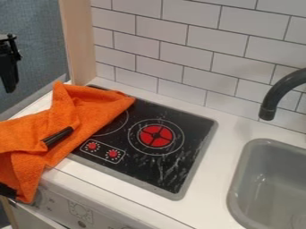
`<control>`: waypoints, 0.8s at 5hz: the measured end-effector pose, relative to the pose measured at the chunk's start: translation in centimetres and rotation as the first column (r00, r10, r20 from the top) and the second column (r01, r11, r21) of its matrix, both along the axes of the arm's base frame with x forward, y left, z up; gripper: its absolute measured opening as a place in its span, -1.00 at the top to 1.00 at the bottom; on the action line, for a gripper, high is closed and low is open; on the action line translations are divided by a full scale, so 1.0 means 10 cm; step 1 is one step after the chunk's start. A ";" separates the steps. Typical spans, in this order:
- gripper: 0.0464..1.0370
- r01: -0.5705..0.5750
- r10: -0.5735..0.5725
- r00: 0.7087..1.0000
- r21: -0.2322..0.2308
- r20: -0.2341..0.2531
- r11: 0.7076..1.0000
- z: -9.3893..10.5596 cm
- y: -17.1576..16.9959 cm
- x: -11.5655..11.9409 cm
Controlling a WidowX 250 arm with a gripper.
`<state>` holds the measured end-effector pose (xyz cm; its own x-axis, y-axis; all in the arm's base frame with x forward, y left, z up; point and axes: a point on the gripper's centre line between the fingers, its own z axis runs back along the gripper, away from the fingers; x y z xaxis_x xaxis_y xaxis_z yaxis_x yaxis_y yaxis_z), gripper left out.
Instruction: Move the cloth from the left to the right
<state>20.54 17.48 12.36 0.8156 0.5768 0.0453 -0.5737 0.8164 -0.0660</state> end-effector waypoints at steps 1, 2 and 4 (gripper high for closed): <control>-0.92 -0.002 0.002 1.000 -0.019 -0.025 1.000 -0.08 -0.02 -0.02; -0.92 -0.035 0.034 0.997 -0.014 -0.069 0.999 -0.20 0.03 -0.03; -0.92 0.049 -0.048 0.997 0.019 -0.057 0.999 -0.38 -0.02 0.48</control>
